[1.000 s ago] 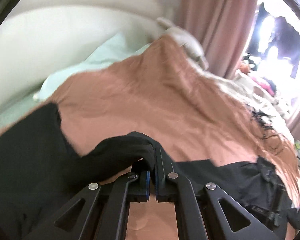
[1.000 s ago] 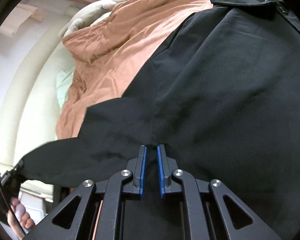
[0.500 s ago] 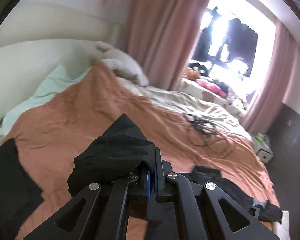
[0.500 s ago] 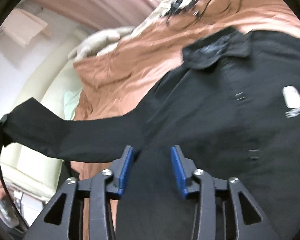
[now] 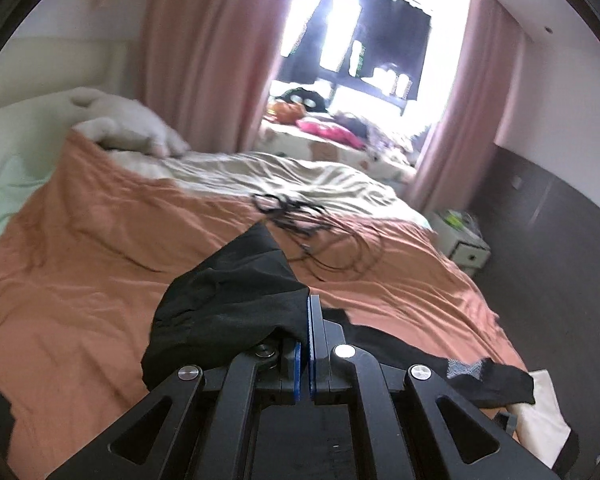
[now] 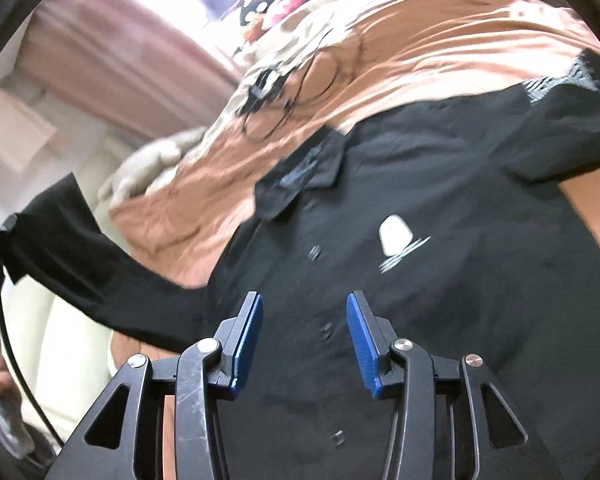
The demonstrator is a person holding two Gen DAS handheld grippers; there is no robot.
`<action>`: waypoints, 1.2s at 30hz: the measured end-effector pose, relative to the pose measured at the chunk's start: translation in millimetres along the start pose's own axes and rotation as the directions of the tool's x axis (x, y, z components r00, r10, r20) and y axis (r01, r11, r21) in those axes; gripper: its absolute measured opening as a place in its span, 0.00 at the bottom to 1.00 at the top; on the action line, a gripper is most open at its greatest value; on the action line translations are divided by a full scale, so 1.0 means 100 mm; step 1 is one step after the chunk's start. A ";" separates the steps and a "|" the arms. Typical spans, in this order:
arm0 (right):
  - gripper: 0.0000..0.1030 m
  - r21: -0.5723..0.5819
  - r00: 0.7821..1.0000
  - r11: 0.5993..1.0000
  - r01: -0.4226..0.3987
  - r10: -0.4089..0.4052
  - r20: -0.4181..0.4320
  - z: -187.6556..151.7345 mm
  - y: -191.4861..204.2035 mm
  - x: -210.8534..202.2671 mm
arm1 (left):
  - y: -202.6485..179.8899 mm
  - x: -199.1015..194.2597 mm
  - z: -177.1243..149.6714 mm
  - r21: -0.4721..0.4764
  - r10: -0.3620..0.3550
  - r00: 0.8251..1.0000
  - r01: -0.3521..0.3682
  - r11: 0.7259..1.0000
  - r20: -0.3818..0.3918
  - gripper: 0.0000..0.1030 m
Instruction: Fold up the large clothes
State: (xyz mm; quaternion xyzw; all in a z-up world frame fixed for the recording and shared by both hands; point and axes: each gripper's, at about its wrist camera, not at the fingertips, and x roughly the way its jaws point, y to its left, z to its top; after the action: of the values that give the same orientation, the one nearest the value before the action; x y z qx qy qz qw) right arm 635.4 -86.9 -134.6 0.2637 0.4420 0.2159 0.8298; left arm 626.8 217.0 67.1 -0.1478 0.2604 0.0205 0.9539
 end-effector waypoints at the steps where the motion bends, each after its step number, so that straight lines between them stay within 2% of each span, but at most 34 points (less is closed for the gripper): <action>1: 0.43 0.010 1.000 1.000 0.009 -0.009 0.012 0.02 -0.04 -0.02 | -0.05 0.04 -0.01 0.006 -0.010 1.000 0.010 1.000 -0.008 0.02; 8: 0.43 0.113 0.998 0.992 0.055 -0.060 0.035 0.18 -0.44 -0.10 | -0.57 0.63 -0.26 0.044 -0.093 0.989 0.098 0.994 -0.111 0.02; 10: 0.43 0.148 0.997 0.987 0.069 -0.075 0.037 0.22 -0.55 -0.12 | -0.74 0.87 -0.39 0.035 -0.122 0.980 0.129 0.991 -0.157 0.02; 13: 0.43 0.211 0.996 0.976 0.060 -0.071 0.047 0.27 -0.72 -0.17 | -1.03 1.18 -0.60 0.057 -0.148 0.956 0.168 0.984 -0.255 0.03; 14: 0.43 0.226 0.996 0.973 0.055 -0.068 0.050 0.27 -0.77 -0.20 | -1.13 1.30 -0.70 0.080 -0.148 0.940 0.180 0.980 -0.307 0.13; 15: 0.43 0.239 0.996 0.970 0.053 -0.068 0.053 0.28 -0.81 -0.21 | -1.25 1.45 -0.84 0.094 -0.165 0.909 0.216 0.972 -0.383 0.19; 16: 0.43 0.249 0.996 0.967 0.055 -0.071 0.056 0.29 -0.83 -0.21 | -1.29 1.52 -0.92 0.088 -0.187 0.884 0.246 0.965 -0.428 0.36; 17: 0.43 0.256 0.996 0.965 0.056 -0.073 0.059 0.30 -0.85 -0.22 | -1.34 1.56 -1.01 0.082 -0.204 0.868 0.269 0.960 -0.453 0.51; 18: 0.43 0.265 0.995 0.963 0.057 -0.077 0.063 0.30 -0.88 -0.22 | -1.35 1.56 -1.06 0.085 -0.211 0.863 0.278 0.957 -0.459 0.57; 20: 0.43 0.274 0.995 0.960 0.059 -0.079 0.062 0.31 -0.91 -0.22 | -1.31 1.48 -1.10 0.097 -0.213 0.872 0.282 0.954 -0.441 0.73; 22: 0.43 0.274 0.995 0.960 0.061 -0.079 0.057 0.30 -0.91 -0.20 | -1.22 1.38 -1.08 0.090 -0.220 0.877 0.284 0.955 -0.428 0.78; 25: 0.43 0.242 0.996 0.968 0.070 -0.081 0.037 0.29 -0.81 -0.11 | -1.06 1.26 -1.03 0.087 -0.191 0.893 0.246 0.965 -0.406 0.78; 27: 0.43 0.196 0.996 0.977 0.086 -0.091 0.013 0.27 -0.70 -0.01 | -0.86 1.16 -0.99 0.119 -0.132 0.918 0.189 0.975 -0.375 0.78; 29: 0.43 0.148 0.996 0.985 0.094 -0.093 -0.013 0.25 -0.59 0.10 | -0.62 1.08 -0.99 0.146 -0.054 0.934 0.112 0.983 -0.354 0.78; 31: 0.51 0.088 0.995 0.992 0.094 -0.090 -0.044 0.21 -0.42 0.24 | -0.39 1.04 -1.02 0.148 -0.005 0.938 0.059 0.987 -0.346 0.78; 33: 0.72 0.031 0.993 0.994 0.104 -0.102 -0.059 0.15 -0.27 0.35 | -0.10 0.98 -1.08 0.140 0.055 0.938 -0.007 0.990 -0.343 0.77; 36: 0.75 -0.048 0.989 0.991 0.127 -0.130 -0.072 0.07 -0.08 0.48 | 0.27 0.91 -1.18 0.123 0.110 0.931 -0.071 0.990 -0.349 0.69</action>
State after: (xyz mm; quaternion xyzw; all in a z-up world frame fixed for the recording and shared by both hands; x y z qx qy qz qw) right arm 667.5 -66.1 -165.8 0.2083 0.4839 0.1812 0.8304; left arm 644.6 205.1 -83.3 -0.0851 0.4356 0.0236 0.8958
